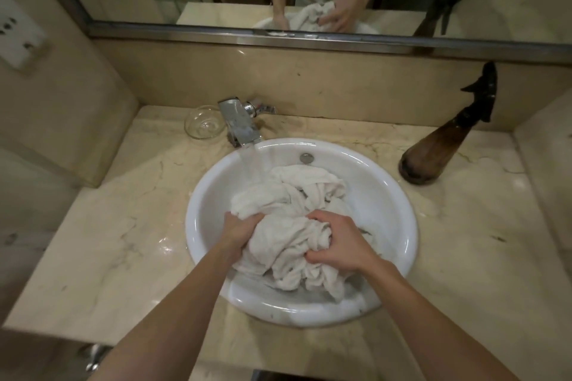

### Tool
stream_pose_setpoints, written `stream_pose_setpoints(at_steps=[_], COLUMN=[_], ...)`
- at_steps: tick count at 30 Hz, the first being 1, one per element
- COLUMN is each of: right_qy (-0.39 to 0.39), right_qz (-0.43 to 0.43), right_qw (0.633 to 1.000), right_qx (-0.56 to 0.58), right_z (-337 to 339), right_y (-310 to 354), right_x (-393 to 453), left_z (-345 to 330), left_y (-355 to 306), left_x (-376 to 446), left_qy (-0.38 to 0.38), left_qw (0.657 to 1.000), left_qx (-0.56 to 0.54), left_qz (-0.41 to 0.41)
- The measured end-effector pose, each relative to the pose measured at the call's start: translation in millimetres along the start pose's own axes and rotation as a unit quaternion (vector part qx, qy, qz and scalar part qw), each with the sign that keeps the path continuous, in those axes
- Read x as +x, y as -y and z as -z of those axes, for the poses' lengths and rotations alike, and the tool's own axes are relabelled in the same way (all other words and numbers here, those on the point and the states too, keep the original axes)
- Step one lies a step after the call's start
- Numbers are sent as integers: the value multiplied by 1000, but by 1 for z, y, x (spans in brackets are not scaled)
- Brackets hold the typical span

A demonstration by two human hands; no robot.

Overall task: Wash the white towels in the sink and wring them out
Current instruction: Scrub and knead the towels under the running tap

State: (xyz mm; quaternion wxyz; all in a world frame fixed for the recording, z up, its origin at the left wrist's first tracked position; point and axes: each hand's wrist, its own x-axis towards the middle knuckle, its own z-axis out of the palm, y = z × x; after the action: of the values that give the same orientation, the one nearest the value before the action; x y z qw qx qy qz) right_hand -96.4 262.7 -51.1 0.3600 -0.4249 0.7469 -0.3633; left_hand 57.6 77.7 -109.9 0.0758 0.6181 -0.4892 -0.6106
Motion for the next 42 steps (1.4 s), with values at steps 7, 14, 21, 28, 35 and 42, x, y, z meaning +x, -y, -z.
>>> stream_pose_setpoints(at_steps=[7,14,21,28,35,42], right_qy=[-72,-93,-20,-77,-156,-187], right_qz=[72,20,-147,-67,-31,-46], right_qw=[990,983,968,961,942,927], right_qx=[101,-156,-203,-259,-296,-321], right_z=[14,-1,4,-26,-33,-33], right_y=[34,12,-8,-7,-51,-64], right_x=[20,51,61,98,130,157], left_z=[24,35,10,-44,-65,-84], left_y=[-28,-37,-37,-52,-57,-63], left_x=[-39,-49,-49,-10,25,57], left_qy=[73,-12,-179,-35,-72,-75], left_qw=[991,995,859,731,704,737], left_qx=[27,70,393,626,648,599], left_qz=[-106,-62,-275,-269,-281,-302])
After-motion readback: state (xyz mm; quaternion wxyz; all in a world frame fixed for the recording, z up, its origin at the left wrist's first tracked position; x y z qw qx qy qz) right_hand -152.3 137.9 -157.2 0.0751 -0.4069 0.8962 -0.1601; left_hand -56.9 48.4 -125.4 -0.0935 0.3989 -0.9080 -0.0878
